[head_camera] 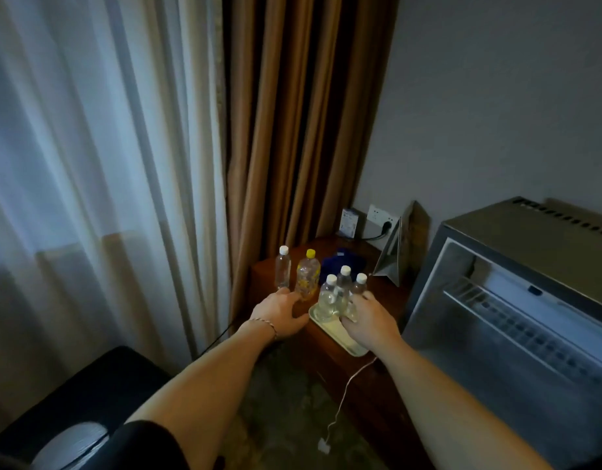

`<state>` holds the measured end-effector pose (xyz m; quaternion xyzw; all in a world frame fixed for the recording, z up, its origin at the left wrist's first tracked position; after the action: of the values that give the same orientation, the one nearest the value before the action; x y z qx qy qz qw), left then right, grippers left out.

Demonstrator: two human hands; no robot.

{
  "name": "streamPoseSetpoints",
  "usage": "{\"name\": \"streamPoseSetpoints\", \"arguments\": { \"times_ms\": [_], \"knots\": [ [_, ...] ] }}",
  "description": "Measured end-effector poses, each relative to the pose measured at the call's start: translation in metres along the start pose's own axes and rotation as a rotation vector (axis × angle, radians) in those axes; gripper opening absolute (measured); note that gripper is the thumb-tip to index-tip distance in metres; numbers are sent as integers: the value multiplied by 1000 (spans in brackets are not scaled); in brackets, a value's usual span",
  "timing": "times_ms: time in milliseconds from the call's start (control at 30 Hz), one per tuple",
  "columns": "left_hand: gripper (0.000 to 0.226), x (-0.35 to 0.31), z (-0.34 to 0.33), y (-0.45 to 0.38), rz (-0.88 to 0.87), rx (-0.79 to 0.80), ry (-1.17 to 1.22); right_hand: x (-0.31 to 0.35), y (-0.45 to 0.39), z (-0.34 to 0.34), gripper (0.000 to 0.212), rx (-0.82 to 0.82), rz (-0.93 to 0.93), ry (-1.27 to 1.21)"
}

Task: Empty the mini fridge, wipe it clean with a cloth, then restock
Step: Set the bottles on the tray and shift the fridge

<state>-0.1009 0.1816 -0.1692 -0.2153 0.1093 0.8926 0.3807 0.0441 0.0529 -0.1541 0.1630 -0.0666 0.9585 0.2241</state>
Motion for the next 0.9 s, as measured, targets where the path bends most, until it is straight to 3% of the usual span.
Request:
{"name": "streamPoseSetpoints", "arguments": {
  "times_ms": [167, 533, 667, 900],
  "knots": [
    [47, 9, 6, -83, -13, 20, 8, -13, -61, -5, 41, 11, -68, 2],
    [45, -41, -51, -235, -159, 141, -124, -106, -166, -9, 28, -4, -223, -25],
    [48, -58, -75, -284, -154, 193, -101, -148, -193, -21, 37, 41, -332, -30],
    [50, -63, -110, -326, -159, 283, -120, -170, -233, -57, 39, 158, -324, -69]
  ]
}}
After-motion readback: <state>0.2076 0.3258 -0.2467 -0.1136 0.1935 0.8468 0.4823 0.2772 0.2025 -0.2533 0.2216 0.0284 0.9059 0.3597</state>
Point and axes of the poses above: each hand's wrist, its own y-axis away from the middle knuckle, its own z-axis out of the back of the hand, x = y × z, the point moved 9 cm from there along -y, towards the middle knuckle, and after that the axes turned 5 degrees about z, right-handed, at the moved point
